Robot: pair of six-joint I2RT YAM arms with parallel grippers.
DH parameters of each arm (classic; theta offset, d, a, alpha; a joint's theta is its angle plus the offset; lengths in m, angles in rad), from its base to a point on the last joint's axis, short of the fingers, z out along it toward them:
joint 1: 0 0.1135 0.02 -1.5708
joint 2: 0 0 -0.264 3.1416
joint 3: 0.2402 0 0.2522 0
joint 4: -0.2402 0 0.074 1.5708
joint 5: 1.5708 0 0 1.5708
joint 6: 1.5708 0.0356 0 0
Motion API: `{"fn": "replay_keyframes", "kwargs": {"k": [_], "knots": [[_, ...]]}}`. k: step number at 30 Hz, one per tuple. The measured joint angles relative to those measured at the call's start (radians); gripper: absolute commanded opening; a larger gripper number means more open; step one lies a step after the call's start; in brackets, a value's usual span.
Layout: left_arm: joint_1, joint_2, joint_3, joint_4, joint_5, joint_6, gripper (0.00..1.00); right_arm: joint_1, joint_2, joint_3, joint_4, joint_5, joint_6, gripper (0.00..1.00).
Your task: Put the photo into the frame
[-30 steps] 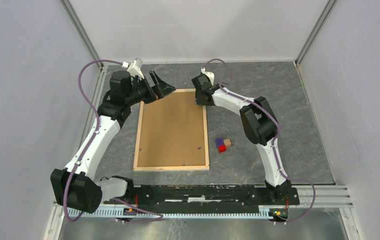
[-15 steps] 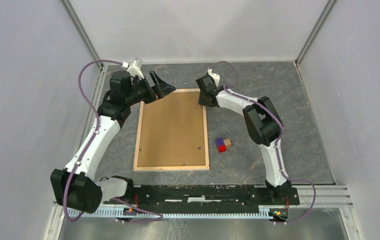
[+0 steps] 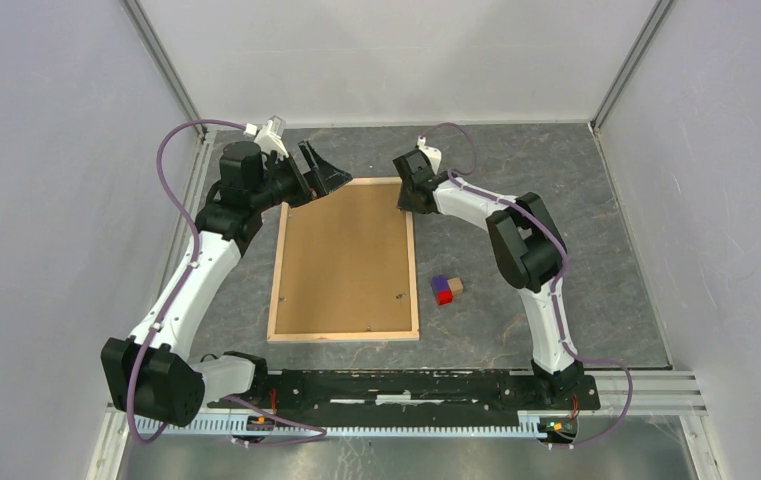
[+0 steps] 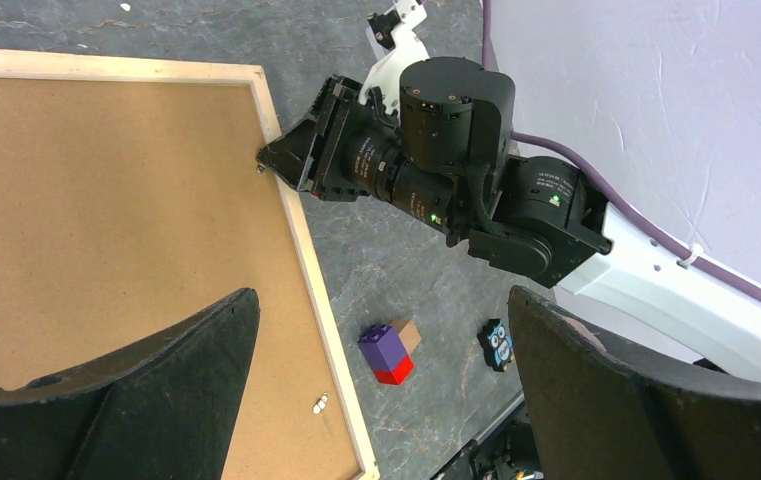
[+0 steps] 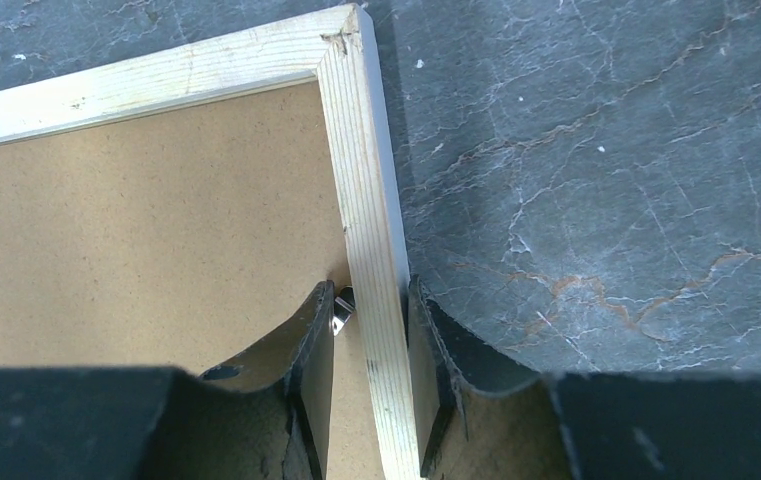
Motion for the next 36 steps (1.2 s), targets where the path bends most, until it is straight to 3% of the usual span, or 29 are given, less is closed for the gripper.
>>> {"fn": "replay_keyframes", "kwargs": {"k": [3,10,13,17,23,30,36], "knots": [[0.0,0.0,0.0,0.0,0.0,0.0,1.0,0.0,-0.002,-0.006,0.006,0.0,0.004,0.03],[0.0,0.0,0.0,0.001,0.0,0.0,1.0,-0.002,-0.01,-0.026,0.028,-0.003,0.022,0.05],[0.0,0.0,0.0,0.001,-0.002,0.0,1.0,-0.002,-0.025,-0.062,0.069,-0.004,0.025,0.13],[0.001,0.002,0.0,-0.001,-0.03,0.001,1.0,-0.002,-0.035,-0.082,0.101,-0.008,-0.004,0.4],[0.039,0.084,0.0,-0.014,-0.089,0.015,1.0,0.003,-0.039,-0.084,0.11,-0.073,-0.11,0.65],[0.143,0.286,0.025,-0.137,-0.24,0.092,1.0,0.025,-0.058,-0.091,0.09,-0.138,-0.274,0.81],[0.192,0.383,0.071,-0.242,-0.358,0.168,0.85,0.02,-0.08,-0.113,0.082,-0.196,-0.317,0.89]]}}
